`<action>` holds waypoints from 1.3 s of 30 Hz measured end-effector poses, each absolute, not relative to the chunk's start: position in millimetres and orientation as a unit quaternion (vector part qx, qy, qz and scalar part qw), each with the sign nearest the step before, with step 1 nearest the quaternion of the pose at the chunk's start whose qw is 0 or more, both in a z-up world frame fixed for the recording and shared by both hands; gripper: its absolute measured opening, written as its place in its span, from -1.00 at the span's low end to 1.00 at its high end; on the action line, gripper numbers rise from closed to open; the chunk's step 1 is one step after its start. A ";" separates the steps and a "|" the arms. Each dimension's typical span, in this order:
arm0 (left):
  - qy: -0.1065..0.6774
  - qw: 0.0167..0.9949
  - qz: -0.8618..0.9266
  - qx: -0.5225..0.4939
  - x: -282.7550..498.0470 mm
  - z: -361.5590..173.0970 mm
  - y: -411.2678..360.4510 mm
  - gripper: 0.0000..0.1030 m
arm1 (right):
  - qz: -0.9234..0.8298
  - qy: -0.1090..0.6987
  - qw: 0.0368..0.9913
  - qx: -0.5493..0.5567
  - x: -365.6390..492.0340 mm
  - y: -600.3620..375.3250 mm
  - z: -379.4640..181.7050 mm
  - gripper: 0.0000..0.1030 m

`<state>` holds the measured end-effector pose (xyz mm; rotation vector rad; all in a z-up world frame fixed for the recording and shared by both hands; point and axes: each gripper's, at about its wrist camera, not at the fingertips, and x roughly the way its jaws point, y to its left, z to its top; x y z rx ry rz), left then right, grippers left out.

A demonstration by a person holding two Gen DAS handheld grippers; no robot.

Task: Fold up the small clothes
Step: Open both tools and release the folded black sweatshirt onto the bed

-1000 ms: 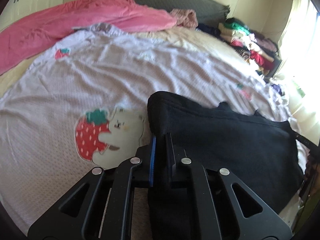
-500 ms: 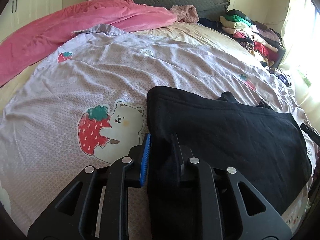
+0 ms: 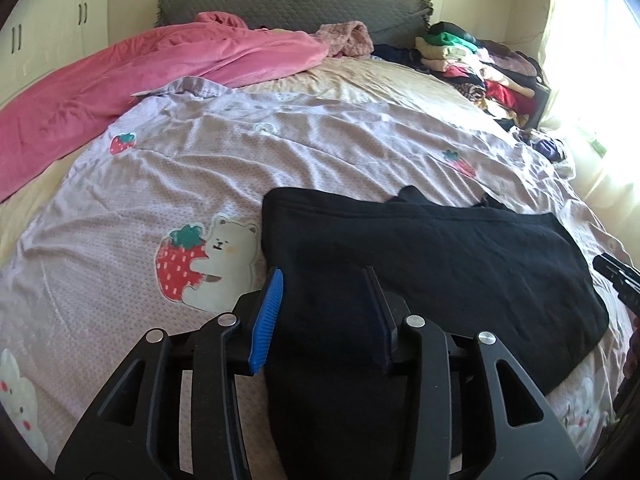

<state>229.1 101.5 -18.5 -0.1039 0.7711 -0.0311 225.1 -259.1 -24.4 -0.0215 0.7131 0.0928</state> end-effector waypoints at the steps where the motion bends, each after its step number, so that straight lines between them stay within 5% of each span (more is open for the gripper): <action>1: 0.377 0.925 -0.018 -0.049 227.3 -18.7 98.4 -0.35 | 0.051 0.351 0.935 -0.014 221.7 -255.8 -25.1 -0.26; 9: 0.422 0.906 -0.029 -0.013 215.0 -42.4 77.4 -0.16 | 0.079 0.389 0.917 -0.026 204.0 -241.0 -45.1 -0.18; 21: 0.431 0.902 -0.032 -0.013 206.8 -54.1 82.7 -0.14 | 0.064 0.420 0.905 -0.002 202.2 -246.6 -62.4 -0.01; 25: 0.419 0.907 -0.028 -0.026 201.6 -40.0 90.8 0.13 | 0.090 0.400 0.912 0.020 190.2 -244.8 -47.6 0.35; 39: 0.372 0.926 0.005 -0.061 193.7 -10.6 120.8 0.57 | 0.161 0.366 0.916 -0.022 178.3 -174.0 -14.8 0.60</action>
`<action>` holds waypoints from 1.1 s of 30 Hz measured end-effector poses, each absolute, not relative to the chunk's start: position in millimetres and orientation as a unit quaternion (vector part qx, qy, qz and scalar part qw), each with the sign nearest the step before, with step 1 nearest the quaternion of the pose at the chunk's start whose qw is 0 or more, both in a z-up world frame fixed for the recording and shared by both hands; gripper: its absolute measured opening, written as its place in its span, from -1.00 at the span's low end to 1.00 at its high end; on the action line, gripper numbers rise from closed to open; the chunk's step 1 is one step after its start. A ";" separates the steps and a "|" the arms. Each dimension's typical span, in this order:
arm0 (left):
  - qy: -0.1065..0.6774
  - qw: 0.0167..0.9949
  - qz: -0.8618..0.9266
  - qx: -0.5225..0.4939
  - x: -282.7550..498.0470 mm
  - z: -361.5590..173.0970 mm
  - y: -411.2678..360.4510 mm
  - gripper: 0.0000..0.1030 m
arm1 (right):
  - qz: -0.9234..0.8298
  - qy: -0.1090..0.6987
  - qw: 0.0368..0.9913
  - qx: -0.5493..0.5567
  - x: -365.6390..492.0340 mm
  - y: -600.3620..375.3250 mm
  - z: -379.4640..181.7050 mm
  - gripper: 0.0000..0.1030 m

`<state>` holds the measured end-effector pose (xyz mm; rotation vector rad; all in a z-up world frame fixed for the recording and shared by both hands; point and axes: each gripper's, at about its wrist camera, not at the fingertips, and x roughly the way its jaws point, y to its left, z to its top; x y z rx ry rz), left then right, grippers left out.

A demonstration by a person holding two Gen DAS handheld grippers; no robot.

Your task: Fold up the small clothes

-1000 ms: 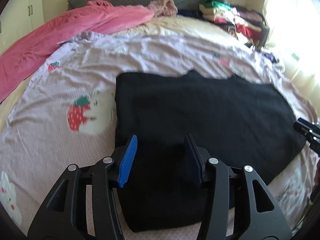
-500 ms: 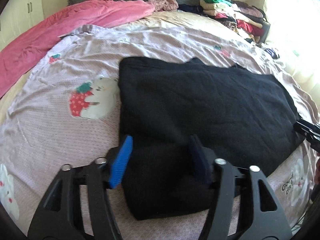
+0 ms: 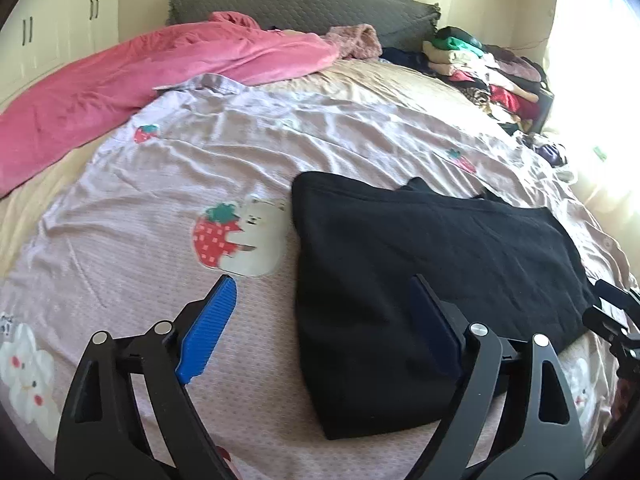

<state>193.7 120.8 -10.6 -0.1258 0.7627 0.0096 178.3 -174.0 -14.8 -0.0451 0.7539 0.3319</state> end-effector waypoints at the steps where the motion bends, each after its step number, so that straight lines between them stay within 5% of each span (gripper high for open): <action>1: 0.371 0.927 0.006 -0.063 193.8 -9.4 122.3 0.58 | 0.165 0.366 0.916 -0.024 178.9 -169.5 -14.4 0.60; 20: 0.365 0.925 0.029 -0.099 195.8 -7.8 157.9 0.67 | 0.273 0.375 0.877 -0.125 173.6 -47.9 -25.0 0.61; 33: 0.388 0.912 0.030 -0.128 217.6 -25.9 172.9 0.67 | 0.265 0.343 0.853 -0.292 159.4 19.2 -71.7 0.61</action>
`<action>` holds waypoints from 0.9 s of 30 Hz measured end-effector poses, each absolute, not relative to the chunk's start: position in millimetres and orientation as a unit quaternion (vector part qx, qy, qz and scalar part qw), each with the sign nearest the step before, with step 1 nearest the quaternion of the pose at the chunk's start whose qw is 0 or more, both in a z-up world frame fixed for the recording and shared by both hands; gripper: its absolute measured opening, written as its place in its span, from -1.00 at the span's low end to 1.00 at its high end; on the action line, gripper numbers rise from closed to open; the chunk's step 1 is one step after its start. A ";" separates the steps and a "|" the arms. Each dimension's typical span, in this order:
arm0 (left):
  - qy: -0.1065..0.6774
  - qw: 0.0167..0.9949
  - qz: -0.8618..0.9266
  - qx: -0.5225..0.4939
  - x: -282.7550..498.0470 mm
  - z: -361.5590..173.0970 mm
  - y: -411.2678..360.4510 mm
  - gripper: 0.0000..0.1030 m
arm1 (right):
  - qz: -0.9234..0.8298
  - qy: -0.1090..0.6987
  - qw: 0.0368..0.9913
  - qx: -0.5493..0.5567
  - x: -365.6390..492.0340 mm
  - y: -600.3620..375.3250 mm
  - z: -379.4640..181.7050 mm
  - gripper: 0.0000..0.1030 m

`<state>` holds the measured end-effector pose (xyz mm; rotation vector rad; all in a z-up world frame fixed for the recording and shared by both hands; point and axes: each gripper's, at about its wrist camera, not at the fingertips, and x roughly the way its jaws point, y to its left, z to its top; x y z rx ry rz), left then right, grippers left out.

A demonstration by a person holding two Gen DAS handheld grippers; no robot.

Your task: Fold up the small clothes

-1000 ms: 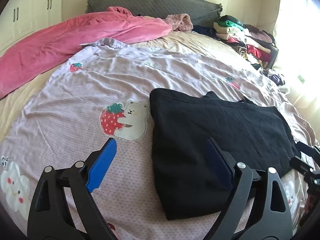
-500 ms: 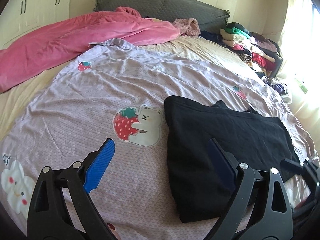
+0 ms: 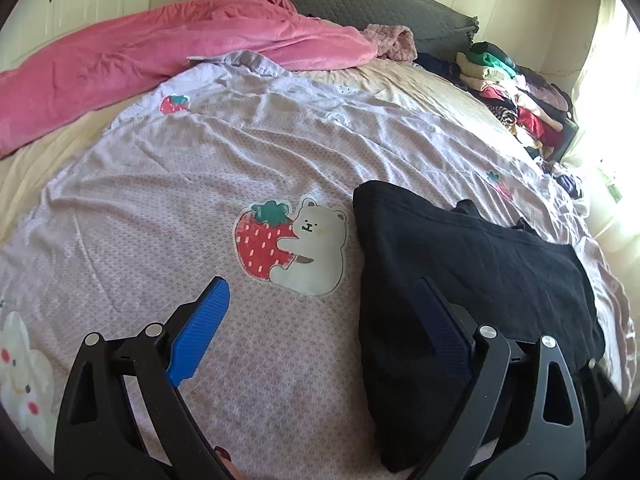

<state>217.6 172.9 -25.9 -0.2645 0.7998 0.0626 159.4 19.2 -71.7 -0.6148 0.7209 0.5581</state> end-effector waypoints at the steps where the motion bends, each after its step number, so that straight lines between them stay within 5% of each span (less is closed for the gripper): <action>1: 0.392 0.910 0.029 -0.136 221.3 -28.3 174.8 0.67 | 0.259 0.338 0.854 -0.300 159.8 22.0 -75.2 0.62; 8: 0.412 0.894 0.012 -0.175 232.5 -42.6 182.7 0.67 | 0.250 0.312 0.864 -0.306 170.7 26.6 -83.5 0.75; 11: 0.419 0.887 -0.006 -0.196 235.6 -47.3 183.2 0.67 | 0.257 0.302 0.870 -0.292 176.5 21.0 -79.6 0.47; 13: 0.421 0.882 -0.016 -0.211 237.4 -49.4 182.8 0.67 | 0.269 0.293 0.877 -0.270 176.6 11.7 -71.8 -0.06; 18: 0.410 0.851 -0.104 -0.311 241.6 -55.4 179.7 0.67 | 0.295 0.284 0.883 -0.228 178.3 -9.3 -57.7 -0.76; 27: 0.441 0.793 -0.144 -0.396 258.0 -75.5 163.3 0.63 | 0.312 0.255 0.890 -0.215 155.9 -25.8 -53.1 -0.87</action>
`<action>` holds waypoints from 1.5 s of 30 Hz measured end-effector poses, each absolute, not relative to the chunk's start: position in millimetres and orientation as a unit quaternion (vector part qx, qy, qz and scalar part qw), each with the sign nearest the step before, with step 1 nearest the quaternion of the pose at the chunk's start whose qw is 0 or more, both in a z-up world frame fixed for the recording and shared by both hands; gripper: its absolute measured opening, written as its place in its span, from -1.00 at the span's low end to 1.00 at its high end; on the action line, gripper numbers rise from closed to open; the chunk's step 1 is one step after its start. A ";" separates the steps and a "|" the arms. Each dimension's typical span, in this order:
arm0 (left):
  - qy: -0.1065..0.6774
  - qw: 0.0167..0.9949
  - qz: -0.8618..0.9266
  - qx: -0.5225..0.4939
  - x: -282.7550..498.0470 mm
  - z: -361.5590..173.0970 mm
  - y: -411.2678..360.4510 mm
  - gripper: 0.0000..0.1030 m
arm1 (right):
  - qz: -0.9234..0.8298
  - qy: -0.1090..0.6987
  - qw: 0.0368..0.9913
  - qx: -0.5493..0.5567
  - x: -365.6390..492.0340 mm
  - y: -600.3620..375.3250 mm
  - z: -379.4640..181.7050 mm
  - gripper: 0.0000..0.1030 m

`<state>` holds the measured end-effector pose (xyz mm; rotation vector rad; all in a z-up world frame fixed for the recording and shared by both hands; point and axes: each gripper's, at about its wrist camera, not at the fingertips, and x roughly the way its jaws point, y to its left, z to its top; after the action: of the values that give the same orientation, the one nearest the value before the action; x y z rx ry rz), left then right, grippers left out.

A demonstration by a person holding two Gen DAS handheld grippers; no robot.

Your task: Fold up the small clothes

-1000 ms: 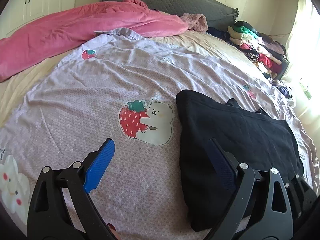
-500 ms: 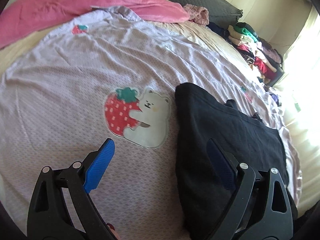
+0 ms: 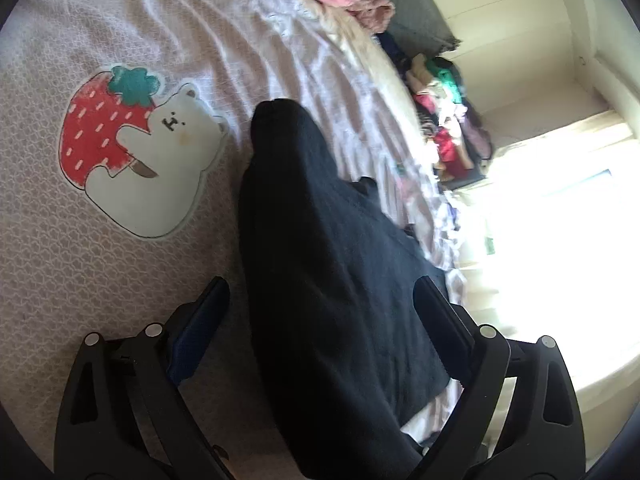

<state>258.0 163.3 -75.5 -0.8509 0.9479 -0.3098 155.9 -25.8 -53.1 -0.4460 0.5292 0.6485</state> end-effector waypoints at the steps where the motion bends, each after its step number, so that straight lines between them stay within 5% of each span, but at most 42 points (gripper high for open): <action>1: 0.443 0.793 -0.140 -0.394 259.7 -75.8 161.8 0.57 | 0.313 0.257 0.890 -0.209 156.1 -26.8 -52.9 -0.87; 3: 0.452 0.789 -0.136 -0.393 264.6 -75.2 157.4 -0.13 | 0.314 0.256 0.892 -0.200 156.8 -28.9 -51.2 -0.87; 9: 0.446 0.815 -0.122 -0.351 263.7 -43.5 133.2 -0.68 | 0.311 0.242 0.906 -0.157 154.6 -49.0 -38.8 -0.87; 20: 0.417 0.858 -0.151 -0.258 264.2 31.1 35.9 -0.69 | 0.271 0.197 0.941 -0.050 139.8 -136.2 -10.7 -0.87; 40: 0.462 0.861 -0.139 -0.164 282.7 0.8 -107.8 -0.67 | 0.214 0.270 0.934 0.090 144.2 -261.5 -45.1 -0.87; 43: 0.467 0.854 -0.148 -0.173 284.2 -8.4 -112.4 -0.50 | 0.205 0.282 0.931 0.107 152.4 -270.3 -52.3 -0.87; 45: 0.472 0.849 -0.158 -0.180 282.2 -9.6 -114.0 0.01 | 0.199 0.286 0.930 0.117 152.9 -274.9 -55.3 -0.87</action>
<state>282.2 -114.0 -9.6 -0.3785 0.9946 -0.3327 152.9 -274.9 -55.3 0.2392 0.5861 0.4081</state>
